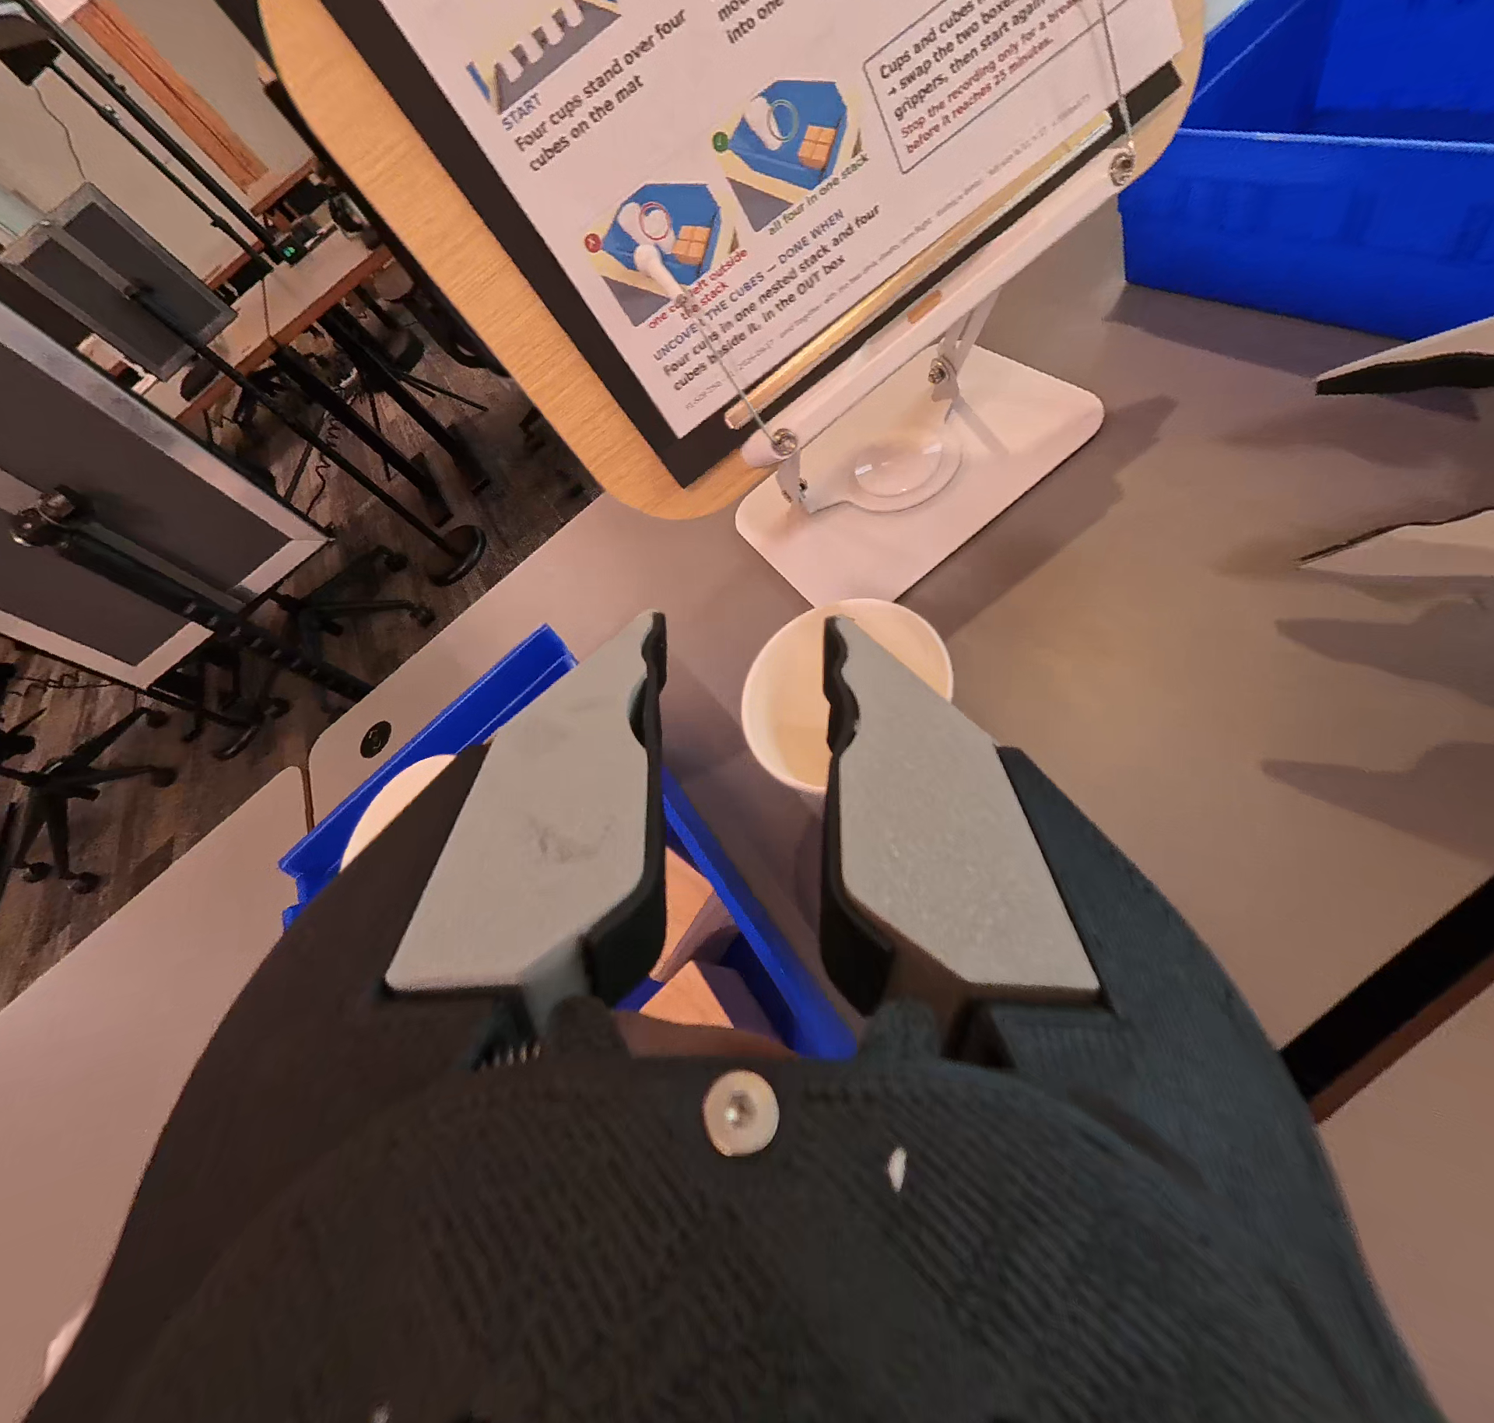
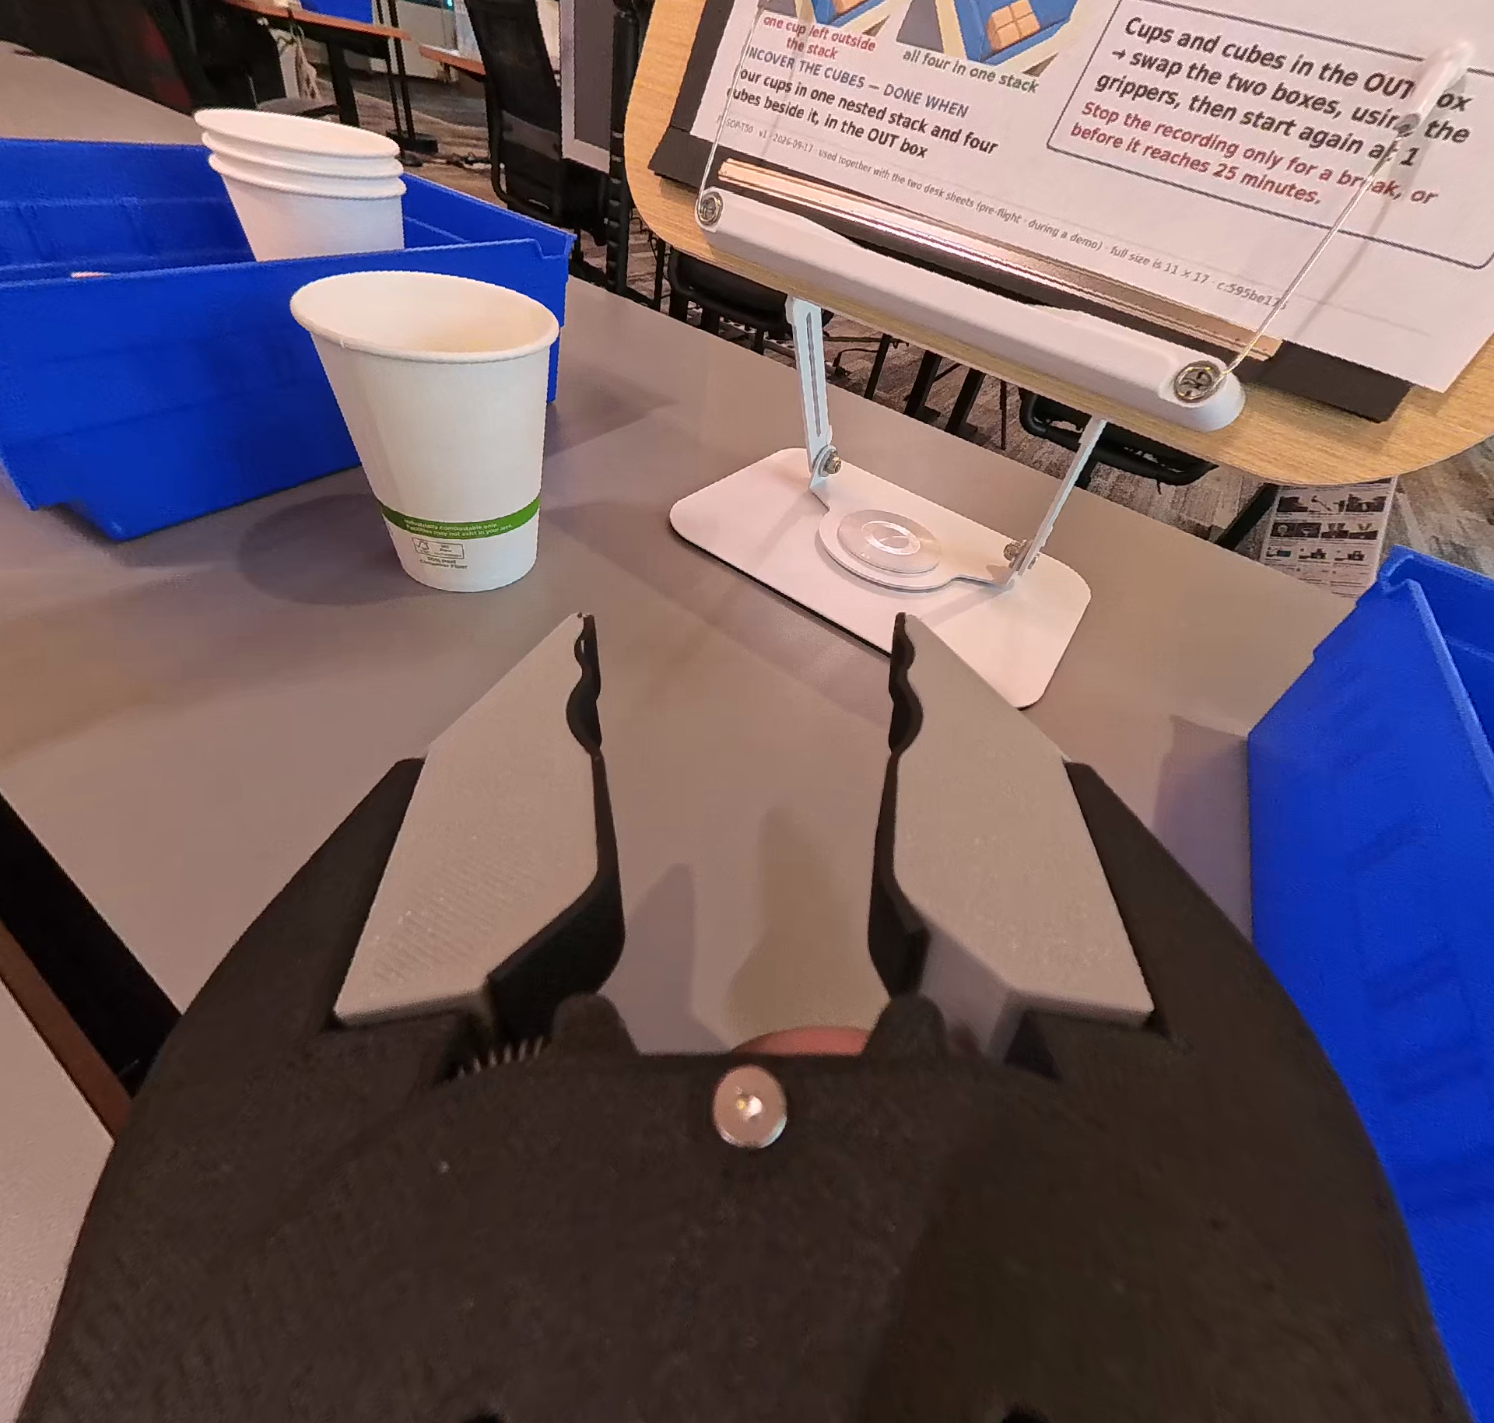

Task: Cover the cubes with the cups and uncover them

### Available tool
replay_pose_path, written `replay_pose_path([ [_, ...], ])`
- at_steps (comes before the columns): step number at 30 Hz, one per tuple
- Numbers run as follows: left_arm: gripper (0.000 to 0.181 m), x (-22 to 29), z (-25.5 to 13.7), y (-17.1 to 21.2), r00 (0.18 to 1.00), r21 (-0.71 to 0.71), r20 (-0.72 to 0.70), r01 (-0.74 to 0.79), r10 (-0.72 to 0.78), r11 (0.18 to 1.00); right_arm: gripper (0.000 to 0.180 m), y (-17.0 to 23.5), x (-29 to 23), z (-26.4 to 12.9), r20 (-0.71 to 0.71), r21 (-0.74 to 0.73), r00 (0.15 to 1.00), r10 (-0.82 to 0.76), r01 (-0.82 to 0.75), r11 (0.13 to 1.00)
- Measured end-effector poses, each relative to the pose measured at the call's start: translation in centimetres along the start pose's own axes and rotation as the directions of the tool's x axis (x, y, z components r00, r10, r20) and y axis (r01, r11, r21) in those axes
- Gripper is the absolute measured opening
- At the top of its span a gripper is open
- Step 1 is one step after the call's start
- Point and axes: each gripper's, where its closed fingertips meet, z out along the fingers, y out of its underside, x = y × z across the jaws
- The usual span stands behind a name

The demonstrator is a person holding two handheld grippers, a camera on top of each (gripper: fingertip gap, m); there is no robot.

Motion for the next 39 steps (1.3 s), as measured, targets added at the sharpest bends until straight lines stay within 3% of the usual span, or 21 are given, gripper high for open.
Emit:
replay_pose_path([
  [19,0.037,-5.2,-0.9,1.8,0.984,0.046,0.094,0.146,-0.15,0.988,0.07,0.1,0.1,0.1,-0.004,-0.005,1.0,-0.002,0.002,1.0],
  [39,0.038,-7.9,1.7,6.5,0.966,-0.062,0.139,0.229,-0.218,0.972,0.07,0.3,0.2,0.1,-0.006,-0.01,1.0,-0.003,0.003,1.0],
])
